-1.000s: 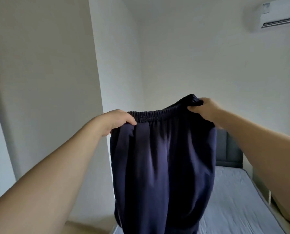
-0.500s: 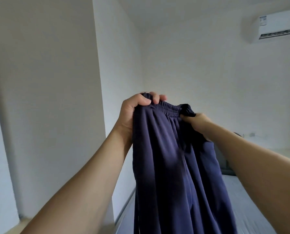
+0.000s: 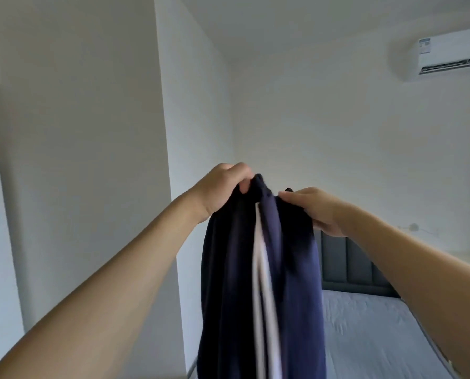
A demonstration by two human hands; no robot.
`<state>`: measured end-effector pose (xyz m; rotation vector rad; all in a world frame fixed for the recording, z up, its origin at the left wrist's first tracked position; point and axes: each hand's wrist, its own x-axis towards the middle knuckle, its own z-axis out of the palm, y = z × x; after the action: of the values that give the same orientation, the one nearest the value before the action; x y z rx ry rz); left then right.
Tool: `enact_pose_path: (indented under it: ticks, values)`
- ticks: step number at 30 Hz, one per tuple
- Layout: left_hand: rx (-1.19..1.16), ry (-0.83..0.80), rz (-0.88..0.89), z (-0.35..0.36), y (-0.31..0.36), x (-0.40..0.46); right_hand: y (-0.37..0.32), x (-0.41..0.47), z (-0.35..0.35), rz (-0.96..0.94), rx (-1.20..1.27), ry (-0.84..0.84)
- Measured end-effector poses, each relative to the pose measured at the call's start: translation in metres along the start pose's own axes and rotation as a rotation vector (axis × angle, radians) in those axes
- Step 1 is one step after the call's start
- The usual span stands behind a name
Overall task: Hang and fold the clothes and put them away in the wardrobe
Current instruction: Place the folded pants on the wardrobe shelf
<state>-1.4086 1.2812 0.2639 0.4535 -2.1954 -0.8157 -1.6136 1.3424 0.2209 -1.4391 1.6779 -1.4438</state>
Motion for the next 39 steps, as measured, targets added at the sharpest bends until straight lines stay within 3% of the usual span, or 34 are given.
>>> enact_pose_path:
  ticks: [3, 6, 18, 20, 23, 27, 31, 33, 37, 39]
  values:
    - [0.049, -0.078, 0.043, -0.003, 0.0, 0.0, 0.001, 0.0, 0.007, -0.056, -0.229, 0.176]
    - [0.133, -0.117, 0.078, -0.002, -0.006, 0.006, 0.002, -0.001, 0.013, -0.126, -0.167, 0.253]
    - [0.17, 0.021, 0.009, 0.002, -0.022, 0.016, -0.008, -0.017, 0.011, -0.031, -0.006, -0.064]
    - [0.14, 0.022, -0.027, 0.005, -0.022, 0.019, -0.008, -0.02, 0.013, -0.048, -0.118, -0.108]
    - [0.07, -0.009, -0.049, 0.008, -0.021, 0.021, -0.004, -0.016, 0.017, -0.165, -0.388, -0.025]
    - [0.069, -0.127, -0.039, 0.008, -0.021, 0.021, 0.003, -0.012, 0.006, -0.163, -0.092, 0.019]
    - [0.471, -0.358, -0.155, 0.018, -0.033, 0.013, 0.011, -0.014, -0.006, -0.115, 0.156, -0.063]
    - [0.725, -0.292, -0.169, 0.025, -0.034, 0.009, 0.014, -0.016, -0.007, -0.102, 0.12, -0.083]
    - [1.18, 0.088, 0.341, 0.04, -0.033, 0.014, 0.016, -0.017, -0.016, -0.123, 0.091, -0.025]
    - [1.287, 0.197, 0.485, 0.045, -0.034, 0.021, 0.012, -0.018, -0.022, -0.173, 0.041, 0.035]
